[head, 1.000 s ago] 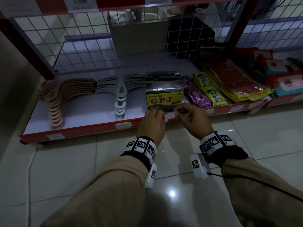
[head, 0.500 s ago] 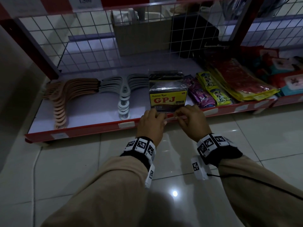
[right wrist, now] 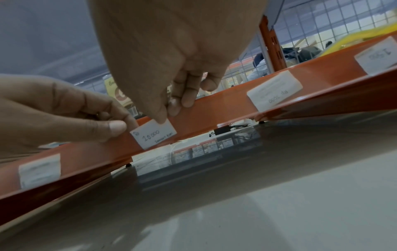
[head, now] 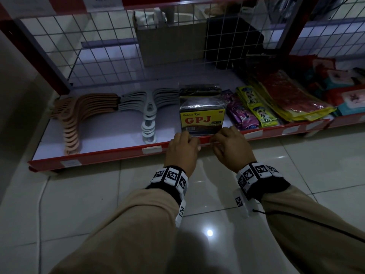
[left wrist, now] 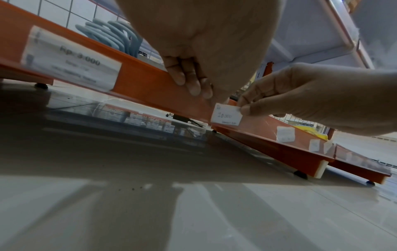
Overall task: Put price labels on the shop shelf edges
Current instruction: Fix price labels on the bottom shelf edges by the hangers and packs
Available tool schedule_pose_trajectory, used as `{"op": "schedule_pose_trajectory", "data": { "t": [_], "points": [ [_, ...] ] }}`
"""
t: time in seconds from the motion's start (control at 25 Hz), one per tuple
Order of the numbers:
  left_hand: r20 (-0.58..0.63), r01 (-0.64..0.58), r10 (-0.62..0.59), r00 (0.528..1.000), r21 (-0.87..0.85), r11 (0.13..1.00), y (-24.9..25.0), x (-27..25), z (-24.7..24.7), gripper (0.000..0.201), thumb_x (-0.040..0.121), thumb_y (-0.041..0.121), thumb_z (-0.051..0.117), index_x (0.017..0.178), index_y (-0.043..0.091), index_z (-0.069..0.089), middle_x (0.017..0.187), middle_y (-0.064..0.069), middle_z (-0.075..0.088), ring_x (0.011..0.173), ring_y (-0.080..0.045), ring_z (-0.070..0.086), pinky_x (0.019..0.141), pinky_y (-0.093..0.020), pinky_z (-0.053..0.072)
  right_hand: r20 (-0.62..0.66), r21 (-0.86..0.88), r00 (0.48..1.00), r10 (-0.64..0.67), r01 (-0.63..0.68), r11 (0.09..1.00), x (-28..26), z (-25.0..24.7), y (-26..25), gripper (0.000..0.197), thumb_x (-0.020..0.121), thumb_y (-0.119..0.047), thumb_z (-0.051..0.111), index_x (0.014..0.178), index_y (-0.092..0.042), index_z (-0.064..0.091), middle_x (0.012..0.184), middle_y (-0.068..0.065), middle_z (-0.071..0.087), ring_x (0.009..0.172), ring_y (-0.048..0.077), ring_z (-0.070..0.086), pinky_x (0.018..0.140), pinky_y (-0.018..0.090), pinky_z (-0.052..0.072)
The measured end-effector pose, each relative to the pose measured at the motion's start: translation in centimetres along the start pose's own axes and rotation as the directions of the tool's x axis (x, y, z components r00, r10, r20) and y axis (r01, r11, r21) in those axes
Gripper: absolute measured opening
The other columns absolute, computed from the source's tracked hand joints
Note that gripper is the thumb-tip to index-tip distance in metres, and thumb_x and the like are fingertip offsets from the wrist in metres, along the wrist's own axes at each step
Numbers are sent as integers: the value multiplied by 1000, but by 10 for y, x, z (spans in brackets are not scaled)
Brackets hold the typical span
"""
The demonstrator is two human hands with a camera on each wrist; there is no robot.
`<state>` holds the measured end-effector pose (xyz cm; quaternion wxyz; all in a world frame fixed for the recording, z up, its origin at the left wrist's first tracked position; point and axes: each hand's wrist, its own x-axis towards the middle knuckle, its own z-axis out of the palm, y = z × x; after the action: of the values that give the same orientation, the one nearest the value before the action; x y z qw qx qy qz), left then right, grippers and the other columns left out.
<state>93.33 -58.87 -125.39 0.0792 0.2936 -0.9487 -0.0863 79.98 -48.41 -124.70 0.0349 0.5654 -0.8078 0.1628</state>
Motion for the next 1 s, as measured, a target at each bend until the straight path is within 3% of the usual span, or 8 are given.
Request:
{"op": "schedule_pose_trajectory", "data": {
  "t": [0.44,0.84,1.0],
  "points": [
    [3,-1,1,1000,13,1000,2,0,0,26,99,28,41,115,19,59,112,-5,48,103,-24,41,84,-34,34,3,-110,1000,-1,2,994,-6,2,4,19,83,-19,62,97,-7,66,96,14,61,91,35,51,72,43,47],
    [-1,0,0,1000,13,1000,1,-2,1,23,98,24,42,115,15,53,117,-7,48,104,-25,41,85,-34,35,-17,-96,1000,-19,17,995,-11,4,6,30,77,-9,64,106,-7,60,101,15,60,91,37,51,68,44,48],
    [-9,-3,3,1000,-1,1000,-1,-5,0,19,96,15,44,113,13,52,117,-7,49,102,-25,42,82,-32,34,-25,-100,1000,-10,8,995,-14,7,8,34,76,-6,61,110,-6,58,103,16,58,92,37,49,73,46,46]
  ]
}}
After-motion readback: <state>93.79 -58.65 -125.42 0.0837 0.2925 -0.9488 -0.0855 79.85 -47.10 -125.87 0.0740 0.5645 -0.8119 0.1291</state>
